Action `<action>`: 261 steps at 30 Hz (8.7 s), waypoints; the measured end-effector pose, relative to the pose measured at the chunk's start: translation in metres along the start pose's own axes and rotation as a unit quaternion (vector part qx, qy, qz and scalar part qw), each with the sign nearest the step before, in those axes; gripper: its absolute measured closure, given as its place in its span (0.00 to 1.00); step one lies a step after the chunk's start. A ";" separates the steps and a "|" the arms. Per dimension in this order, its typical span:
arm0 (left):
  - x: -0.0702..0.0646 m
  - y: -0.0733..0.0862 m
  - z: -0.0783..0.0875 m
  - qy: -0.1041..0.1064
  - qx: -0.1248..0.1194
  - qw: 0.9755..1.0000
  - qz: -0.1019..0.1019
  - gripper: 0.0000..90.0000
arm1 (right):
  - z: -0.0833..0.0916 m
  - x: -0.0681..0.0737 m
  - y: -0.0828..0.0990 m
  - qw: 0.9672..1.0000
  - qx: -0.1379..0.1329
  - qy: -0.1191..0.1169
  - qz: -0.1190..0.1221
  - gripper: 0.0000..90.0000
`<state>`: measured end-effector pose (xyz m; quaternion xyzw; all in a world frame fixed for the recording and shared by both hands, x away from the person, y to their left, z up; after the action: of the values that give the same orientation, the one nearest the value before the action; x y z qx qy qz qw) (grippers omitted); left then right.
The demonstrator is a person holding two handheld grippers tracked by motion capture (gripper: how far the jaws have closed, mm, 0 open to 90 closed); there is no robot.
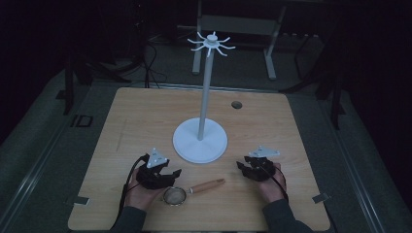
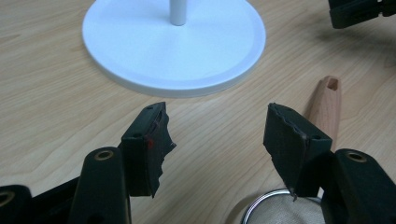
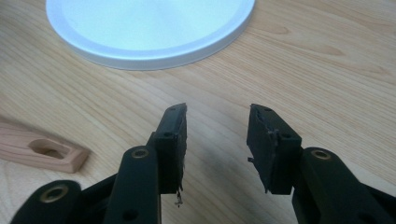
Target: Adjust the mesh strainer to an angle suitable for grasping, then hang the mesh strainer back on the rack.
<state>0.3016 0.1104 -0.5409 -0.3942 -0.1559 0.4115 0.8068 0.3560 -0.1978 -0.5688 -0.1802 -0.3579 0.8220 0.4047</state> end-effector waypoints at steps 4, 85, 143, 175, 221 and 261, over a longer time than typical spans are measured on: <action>-0.003 -0.005 -0.003 0.006 0.009 1.000 -0.015 0.45 | 0.002 -0.004 -0.001 1.000 0.001 0.003 -0.001 0.62; -0.060 -0.008 -0.058 0.107 0.271 0.944 -0.154 0.76 | 0.010 -0.025 0.009 1.000 0.005 0.027 -0.015 0.53; -0.029 -0.050 -0.023 0.055 0.114 0.991 -0.052 0.77 | 0.008 -0.031 0.013 0.999 -0.009 0.045 -0.025 0.53; -0.017 -0.079 0.005 0.010 -0.021 1.000 0.002 0.77 | 0.010 -0.033 0.012 0.998 -0.024 0.050 -0.028 0.52; -0.014 -0.113 0.032 0.011 -0.131 0.991 0.039 0.77 | 0.010 -0.033 0.013 0.998 -0.021 0.050 -0.026 0.52; -0.001 -0.158 0.062 0.006 -0.213 0.974 0.074 0.77 | 0.011 -0.034 0.013 0.998 -0.022 0.052 -0.028 0.52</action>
<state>0.3509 0.0853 -0.3805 -0.5700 -0.2050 0.4253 0.6725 0.3630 -0.2356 -0.5708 -0.2212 -0.3593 0.7918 0.4416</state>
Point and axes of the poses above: each handheld gripper's, and its own axes: z roughly backward along the jaws, y roughly out of its underside, x roughly to its left, the point moved 5 cm from there along -z, roughly forward along the jaws
